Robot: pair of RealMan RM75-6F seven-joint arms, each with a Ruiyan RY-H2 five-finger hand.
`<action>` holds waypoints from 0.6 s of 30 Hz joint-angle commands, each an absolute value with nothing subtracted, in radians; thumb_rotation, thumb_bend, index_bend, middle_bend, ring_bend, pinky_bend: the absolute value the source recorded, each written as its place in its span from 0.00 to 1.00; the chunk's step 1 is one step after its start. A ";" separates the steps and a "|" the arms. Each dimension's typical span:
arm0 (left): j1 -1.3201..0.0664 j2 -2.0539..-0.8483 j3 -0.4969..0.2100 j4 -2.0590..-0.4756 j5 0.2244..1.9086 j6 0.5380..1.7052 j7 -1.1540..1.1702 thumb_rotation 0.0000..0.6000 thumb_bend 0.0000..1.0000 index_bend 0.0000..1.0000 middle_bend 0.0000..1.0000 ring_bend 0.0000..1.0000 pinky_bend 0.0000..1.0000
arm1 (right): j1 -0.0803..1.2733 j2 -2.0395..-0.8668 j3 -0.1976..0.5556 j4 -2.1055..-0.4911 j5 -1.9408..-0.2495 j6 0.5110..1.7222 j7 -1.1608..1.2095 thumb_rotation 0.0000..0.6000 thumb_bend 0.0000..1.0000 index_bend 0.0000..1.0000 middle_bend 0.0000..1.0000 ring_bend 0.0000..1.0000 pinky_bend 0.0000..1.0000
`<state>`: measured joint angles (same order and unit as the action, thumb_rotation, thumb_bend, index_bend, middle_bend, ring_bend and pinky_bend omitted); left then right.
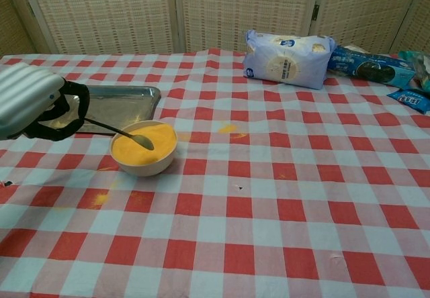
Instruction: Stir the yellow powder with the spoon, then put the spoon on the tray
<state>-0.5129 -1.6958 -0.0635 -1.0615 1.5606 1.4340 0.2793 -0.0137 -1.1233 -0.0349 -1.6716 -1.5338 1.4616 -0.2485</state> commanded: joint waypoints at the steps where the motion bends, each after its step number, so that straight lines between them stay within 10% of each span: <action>1: -0.539 -1.548 -0.097 -1.307 1.463 1.282 0.429 1.00 1.00 0.87 1.00 1.00 1.00 | -0.014 -1.122 -0.037 -1.671 -1.537 1.461 -0.246 1.00 0.03 0.00 0.00 0.00 0.00; 18: -0.685 -1.379 -0.236 -1.680 0.948 0.997 0.764 1.00 1.00 0.87 1.00 1.00 1.00 | -0.012 -1.113 -0.039 -1.672 -1.538 1.456 -0.229 1.00 0.03 0.00 0.00 0.00 0.00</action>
